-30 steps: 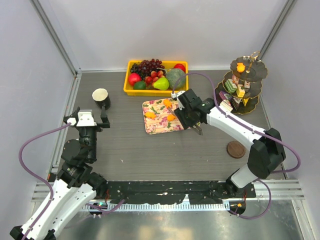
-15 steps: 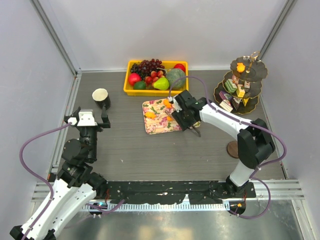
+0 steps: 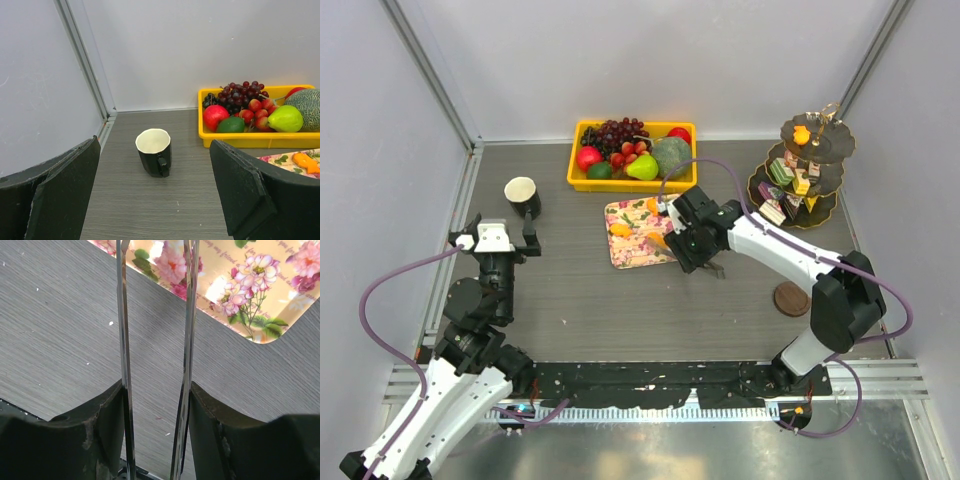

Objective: Serve the afternoon tea

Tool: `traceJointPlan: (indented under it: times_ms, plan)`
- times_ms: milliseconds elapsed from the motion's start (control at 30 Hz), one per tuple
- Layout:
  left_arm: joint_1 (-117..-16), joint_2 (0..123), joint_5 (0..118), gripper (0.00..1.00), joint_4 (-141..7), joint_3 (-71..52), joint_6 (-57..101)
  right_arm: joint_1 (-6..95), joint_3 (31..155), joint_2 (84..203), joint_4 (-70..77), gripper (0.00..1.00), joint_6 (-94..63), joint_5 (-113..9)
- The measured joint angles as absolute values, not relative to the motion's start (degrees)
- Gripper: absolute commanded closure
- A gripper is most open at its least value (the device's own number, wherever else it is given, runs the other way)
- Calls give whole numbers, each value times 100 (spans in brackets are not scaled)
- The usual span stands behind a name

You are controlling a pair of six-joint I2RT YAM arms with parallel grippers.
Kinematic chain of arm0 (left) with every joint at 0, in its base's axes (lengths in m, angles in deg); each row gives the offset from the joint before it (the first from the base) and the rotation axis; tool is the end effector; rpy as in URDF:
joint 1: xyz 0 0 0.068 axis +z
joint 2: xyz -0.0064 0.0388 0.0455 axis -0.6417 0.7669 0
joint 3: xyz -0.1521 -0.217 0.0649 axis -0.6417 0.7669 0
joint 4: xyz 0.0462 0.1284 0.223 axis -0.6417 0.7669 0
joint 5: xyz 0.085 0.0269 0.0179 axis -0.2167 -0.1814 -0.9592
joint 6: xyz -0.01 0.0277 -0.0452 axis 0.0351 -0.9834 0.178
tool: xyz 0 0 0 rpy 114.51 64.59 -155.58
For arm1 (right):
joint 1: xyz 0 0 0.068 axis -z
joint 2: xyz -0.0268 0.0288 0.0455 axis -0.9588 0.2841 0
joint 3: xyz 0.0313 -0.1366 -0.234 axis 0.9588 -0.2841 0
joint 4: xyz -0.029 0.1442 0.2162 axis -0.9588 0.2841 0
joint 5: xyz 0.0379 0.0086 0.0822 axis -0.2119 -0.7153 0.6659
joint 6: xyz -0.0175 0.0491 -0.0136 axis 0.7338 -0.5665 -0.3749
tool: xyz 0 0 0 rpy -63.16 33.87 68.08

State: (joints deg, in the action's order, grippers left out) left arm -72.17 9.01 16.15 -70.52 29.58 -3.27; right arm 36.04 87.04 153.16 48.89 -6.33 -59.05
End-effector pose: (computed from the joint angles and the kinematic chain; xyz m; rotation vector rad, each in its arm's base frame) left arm 0.1023 -0.0406 0.3461 0.0141 1.3503 0.1224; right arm 0.2513 0.1930 0.2454 -0.9470 2.5846 0.1872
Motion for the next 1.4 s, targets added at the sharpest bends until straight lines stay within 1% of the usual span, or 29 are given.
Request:
traceJointPlan:
  times_ms: [333,467,800,1133,1267,1400]
  plan:
    - [-7217,901,1617,1,-7052,2958,-325,3399,8706,15281,4961,46,-666,-6684]
    - [-7217,899,1617,1,-7052,2958,-325,3239,8722,15296,4961,45,-666,-6819]
    - [-7217,899,1617,1,-7052,2958,-325,3062,9144,15777,4974,44,-566,-7035]
    - [-7217,884,1617,1,-7050,2958,-325,2754,9498,16188,5350,44,-421,-7488]
    - [-7217,875,1615,1,-7052,2958,-325,2653,9664,16302,5499,49,-380,-7645]
    - [-7217,858,1615,1,-7050,2958,-327,2645,9758,16378,5564,60,-332,-7787]
